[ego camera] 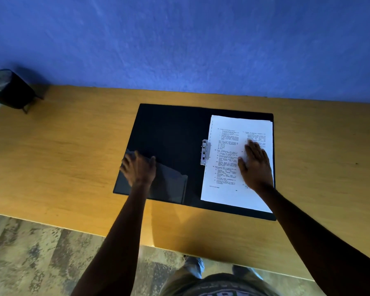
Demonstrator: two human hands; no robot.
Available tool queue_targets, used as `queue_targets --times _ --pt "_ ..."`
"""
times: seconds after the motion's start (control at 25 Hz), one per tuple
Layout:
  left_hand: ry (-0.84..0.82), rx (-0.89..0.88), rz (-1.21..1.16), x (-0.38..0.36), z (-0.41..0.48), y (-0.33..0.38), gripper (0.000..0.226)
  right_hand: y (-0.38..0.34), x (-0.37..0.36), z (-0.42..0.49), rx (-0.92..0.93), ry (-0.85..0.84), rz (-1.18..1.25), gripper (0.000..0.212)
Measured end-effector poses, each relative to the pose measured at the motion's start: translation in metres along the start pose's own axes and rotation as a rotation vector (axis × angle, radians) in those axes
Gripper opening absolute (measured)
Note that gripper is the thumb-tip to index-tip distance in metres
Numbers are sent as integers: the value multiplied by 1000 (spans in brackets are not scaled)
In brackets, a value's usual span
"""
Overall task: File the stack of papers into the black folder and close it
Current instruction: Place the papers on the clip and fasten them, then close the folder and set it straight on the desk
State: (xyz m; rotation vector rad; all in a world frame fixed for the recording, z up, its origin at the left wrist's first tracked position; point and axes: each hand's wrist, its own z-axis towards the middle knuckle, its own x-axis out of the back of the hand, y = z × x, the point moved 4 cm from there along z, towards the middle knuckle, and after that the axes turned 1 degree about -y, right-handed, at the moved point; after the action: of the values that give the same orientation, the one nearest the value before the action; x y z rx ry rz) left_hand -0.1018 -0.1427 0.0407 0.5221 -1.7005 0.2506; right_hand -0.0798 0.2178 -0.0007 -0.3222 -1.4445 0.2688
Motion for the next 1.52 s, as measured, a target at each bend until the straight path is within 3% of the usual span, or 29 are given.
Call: queue_targets --times 0.08,0.2,0.32,0.44,0.64,0.84,0.96,1.08,1.2,1.36,1.52 --pt "-36 114 13 1 3 -30 73 5 16 0 -88 67 37 36" --pt "-36 126 -15 0 6 -46 74 23 40 -16 -364 154 -7 26" --pt "-62 157 -77 1 11 -45 76 30 41 -35 -611 -19 -69 40" --pt "-80 175 -99 4 14 -43 78 23 37 -37 -679 -114 -41 57" --pt "-115 187 -141 7 27 -52 79 16 37 -24 -758 -152 -15 64" --pt "-177 253 -393 11 50 -74 73 15 40 -17 -769 -210 -54 71" --pt "-182 167 -524 23 61 -83 46 11 41 -17 -782 -202 -64 72" --pt "-230 143 -782 45 58 -81 41 9 42 -20 -781 -191 -70 71" --pt "-499 39 -1172 67 38 -72 25 7 41 -22 -778 -178 -61 70" --pt "-779 -289 -1220 103 7 -44 39 7 42 -25 -770 -170 -64 68" --pt "-805 -456 -1262 115 -33 4 51 9 42 -29 -740 -165 -56 66"
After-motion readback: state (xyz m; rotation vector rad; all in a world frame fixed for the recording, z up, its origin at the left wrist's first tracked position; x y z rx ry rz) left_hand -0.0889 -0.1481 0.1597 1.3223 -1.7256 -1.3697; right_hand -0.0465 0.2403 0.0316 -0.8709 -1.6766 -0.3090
